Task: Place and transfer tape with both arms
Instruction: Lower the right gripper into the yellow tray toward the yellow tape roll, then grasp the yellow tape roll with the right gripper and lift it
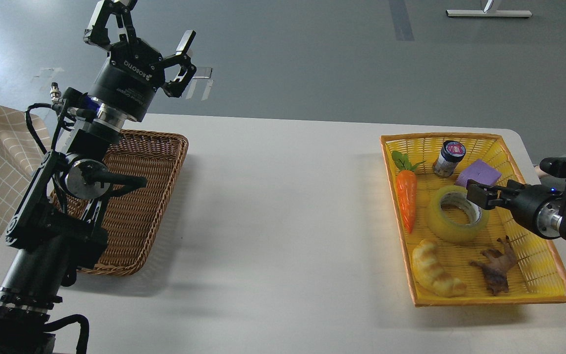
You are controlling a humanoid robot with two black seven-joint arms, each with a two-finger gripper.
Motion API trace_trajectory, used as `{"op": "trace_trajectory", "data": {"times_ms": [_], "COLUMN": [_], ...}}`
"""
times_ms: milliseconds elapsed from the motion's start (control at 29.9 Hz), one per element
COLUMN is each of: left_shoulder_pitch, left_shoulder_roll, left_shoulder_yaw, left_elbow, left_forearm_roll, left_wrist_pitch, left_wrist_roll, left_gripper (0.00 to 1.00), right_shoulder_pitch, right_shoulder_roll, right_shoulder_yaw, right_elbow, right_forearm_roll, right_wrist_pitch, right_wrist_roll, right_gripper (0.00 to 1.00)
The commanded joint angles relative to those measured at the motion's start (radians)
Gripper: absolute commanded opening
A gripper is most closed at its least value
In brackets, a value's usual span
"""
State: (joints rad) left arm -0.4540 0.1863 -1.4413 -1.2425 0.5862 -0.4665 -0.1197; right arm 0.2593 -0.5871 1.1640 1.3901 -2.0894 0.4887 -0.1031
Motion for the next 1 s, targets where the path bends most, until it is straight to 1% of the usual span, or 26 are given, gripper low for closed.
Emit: {"op": "trace_trajectory", "data": {"times_ms": [0,368,401,468,568,869,936,969], "left_shoulder_pitch": [0.000,0.000,0.000,0.000,0.000,0.000,0.001,0.001], "left_shoulder_roll": [0.004,0.015,0.015,0.016,0.016,0.019,0.019,0.019], "left_shoulder_yaw": [-0.001,-0.001,-0.001,-0.001,-0.002,-0.002,-0.002,-0.002], "left_elbow": [0.000,0.002,0.002,0.003,0.003,0.003,0.003,0.003], "left_forearm_roll": [0.000,-0.003,-0.003,-0.003,-0.003,-0.003,-0.003,-0.003], "left_wrist_pitch": [0.000,-0.001,-0.001,-0.001,0.000,0.000,0.000,0.000], "left_wrist_roll": [0.000,0.000,0.000,0.000,-0.001,0.000,0.000,0.000], "left_gripper": [0.98,0.98,0.98,0.98,0.98,0.98,0.98,0.98], "right_shoulder_pitch": [-0.008,-0.022,-0.023,-0.025,-0.035,-0.043,-0.043,-0.045], "right_shoulder_roll": [0.035,0.049,0.049,0.050,0.055,0.072,0.072,0.072], "right_shoulder_yaw": [0.002,0.000,0.000,0.000,0.000,0.000,0.000,0.000], "right_elbow": [-0.022,-0.043,-0.045,-0.051,-0.057,-0.066,-0.066,-0.066], "right_forearm_roll": [-0.001,-0.032,-0.038,-0.047,-0.050,-0.052,-0.052,-0.054], "right_wrist_pitch": [0.000,0.000,0.000,0.000,0.000,0.000,0.000,0.000], "right_wrist_roll": [0.000,0.000,0.000,0.000,0.000,0.000,0.000,0.000], "right_gripper": [0.87,0.86,0.83,0.82,0.76,0.70,0.66,0.62]}}
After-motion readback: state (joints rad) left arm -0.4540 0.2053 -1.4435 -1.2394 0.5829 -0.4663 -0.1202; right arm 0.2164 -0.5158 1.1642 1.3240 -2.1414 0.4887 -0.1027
